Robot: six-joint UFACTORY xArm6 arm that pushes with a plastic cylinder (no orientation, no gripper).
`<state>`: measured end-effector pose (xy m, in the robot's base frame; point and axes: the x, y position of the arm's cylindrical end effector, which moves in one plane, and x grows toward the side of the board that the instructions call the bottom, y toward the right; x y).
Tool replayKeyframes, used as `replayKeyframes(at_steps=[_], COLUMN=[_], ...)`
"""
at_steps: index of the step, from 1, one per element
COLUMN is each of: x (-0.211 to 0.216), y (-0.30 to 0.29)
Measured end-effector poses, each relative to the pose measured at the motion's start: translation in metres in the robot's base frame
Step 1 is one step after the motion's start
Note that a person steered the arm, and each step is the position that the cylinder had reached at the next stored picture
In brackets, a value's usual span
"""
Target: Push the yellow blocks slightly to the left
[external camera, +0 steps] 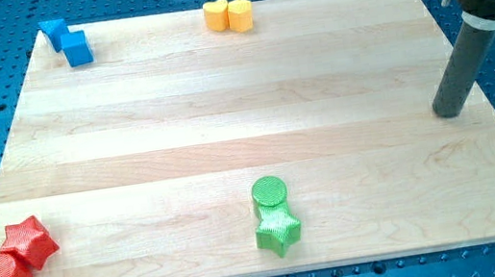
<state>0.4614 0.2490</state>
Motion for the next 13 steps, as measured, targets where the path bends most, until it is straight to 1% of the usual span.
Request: replayKeyframes(at_steps=[1,2,3,4,5,6,7,8,9,11,13], x=[-0.002,-0.044,-0.086,-0.088,-0.109,-0.170,-0.195,-0.209,-0.209,-0.236,-0.238], y=[-0.006,-0.061,-0.062,-0.062,-0.040,-0.031,-0.056,-0.082,-0.084,-0.159,-0.184])
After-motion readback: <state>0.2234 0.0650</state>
